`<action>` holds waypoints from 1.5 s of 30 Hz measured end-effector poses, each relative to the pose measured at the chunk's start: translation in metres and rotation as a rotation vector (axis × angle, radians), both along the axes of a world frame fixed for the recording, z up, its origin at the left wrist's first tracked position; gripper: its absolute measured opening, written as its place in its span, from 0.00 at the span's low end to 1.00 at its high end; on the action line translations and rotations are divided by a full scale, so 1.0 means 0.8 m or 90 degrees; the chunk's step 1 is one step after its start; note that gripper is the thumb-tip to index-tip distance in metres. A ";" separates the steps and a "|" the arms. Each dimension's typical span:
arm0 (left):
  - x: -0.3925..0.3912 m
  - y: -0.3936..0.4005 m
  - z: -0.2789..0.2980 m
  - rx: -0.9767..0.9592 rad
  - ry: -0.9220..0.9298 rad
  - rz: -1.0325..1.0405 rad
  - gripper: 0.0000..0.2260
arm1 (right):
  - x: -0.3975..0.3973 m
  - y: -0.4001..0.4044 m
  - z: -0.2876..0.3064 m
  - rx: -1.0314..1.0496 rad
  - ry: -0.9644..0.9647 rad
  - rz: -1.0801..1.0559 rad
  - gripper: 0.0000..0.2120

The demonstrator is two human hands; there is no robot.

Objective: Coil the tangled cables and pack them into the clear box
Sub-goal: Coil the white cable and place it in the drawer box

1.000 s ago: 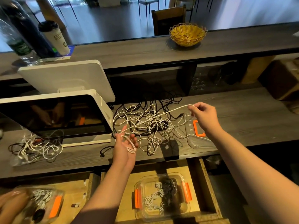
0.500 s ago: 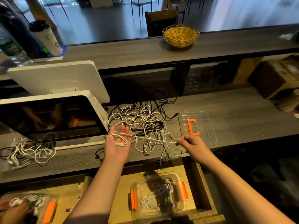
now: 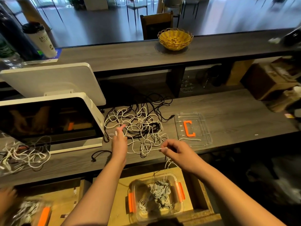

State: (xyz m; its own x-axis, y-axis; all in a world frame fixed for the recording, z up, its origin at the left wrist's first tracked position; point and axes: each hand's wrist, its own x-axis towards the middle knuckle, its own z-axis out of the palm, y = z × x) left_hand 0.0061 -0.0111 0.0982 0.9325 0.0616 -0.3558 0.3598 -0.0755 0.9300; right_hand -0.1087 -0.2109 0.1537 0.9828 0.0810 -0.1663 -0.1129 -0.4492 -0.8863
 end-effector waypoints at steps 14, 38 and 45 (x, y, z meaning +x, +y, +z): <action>-0.068 -0.017 0.011 -0.067 0.374 -0.503 0.47 | 0.028 0.029 0.027 -0.019 -0.186 -0.128 0.03; -0.090 0.002 0.042 -0.070 0.014 -0.419 0.21 | 0.006 0.003 -0.017 -0.041 -0.056 -0.145 0.07; -0.090 -0.021 0.037 -0.390 0.126 -0.133 0.20 | -0.014 0.008 -0.030 -0.053 -0.009 -0.104 0.08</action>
